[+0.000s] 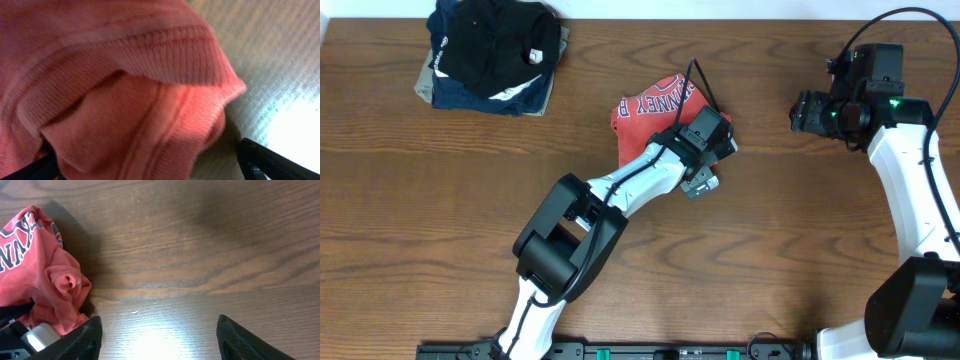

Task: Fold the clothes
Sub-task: 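Move the left gripper to the folded orange shirt and grasp it, then lift the shirt with the left gripper and carry it to the dark stack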

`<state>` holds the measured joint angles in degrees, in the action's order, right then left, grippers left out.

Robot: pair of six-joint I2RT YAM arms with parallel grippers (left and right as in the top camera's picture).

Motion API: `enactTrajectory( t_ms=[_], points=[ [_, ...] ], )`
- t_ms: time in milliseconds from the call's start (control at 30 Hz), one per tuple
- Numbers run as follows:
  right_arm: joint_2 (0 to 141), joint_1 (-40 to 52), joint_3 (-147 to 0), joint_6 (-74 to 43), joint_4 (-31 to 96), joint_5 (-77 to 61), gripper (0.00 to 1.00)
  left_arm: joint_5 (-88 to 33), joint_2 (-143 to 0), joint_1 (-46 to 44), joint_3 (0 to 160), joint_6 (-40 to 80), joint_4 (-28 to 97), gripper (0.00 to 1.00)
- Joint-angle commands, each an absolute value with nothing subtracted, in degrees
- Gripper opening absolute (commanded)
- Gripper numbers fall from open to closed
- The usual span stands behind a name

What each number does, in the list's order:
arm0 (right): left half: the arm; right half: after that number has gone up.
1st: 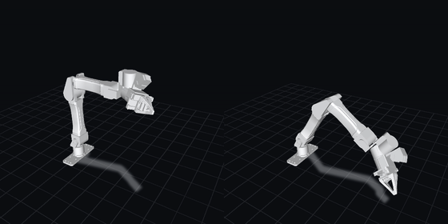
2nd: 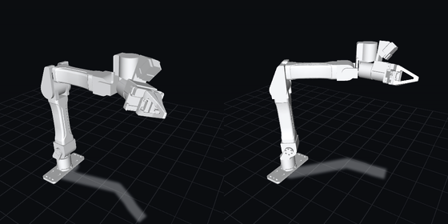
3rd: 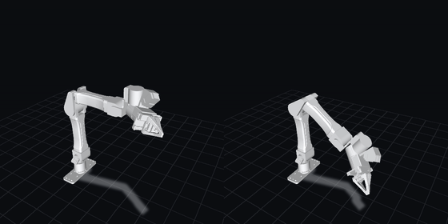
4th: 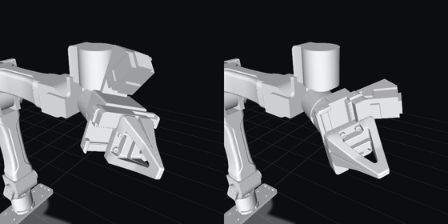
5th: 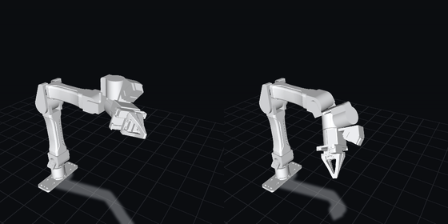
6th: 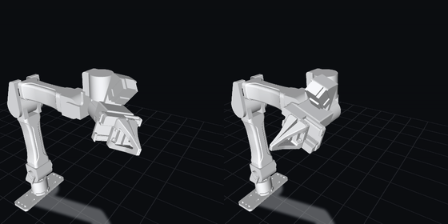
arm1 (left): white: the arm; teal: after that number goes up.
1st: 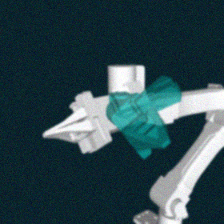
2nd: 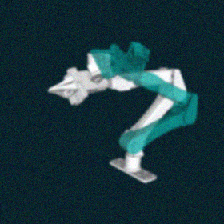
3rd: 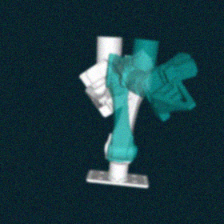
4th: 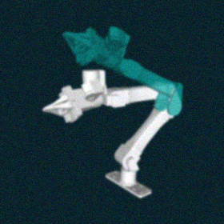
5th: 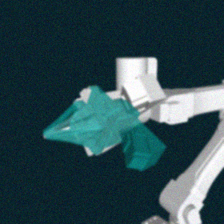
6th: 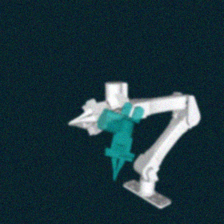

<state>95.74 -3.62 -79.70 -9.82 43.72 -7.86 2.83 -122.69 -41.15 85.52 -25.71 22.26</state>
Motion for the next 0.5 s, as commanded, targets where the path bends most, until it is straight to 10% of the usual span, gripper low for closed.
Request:
enactTrajectory(
  t_ms=[0, 467],
  points=[
    [96.12, -3.97, -79.37, -9.13, 43.79, -7.14, 0.71, 2.57, -124.33, -40.75, 85.41, -25.89, 19.53, 0.96],
    [96.12, -3.97, -79.37, -9.13, 45.23, -4.29, 0.72, 3.20, -127.83, -37.87, 85.41, -25.91, 15.05, 0.31]
  ],
)
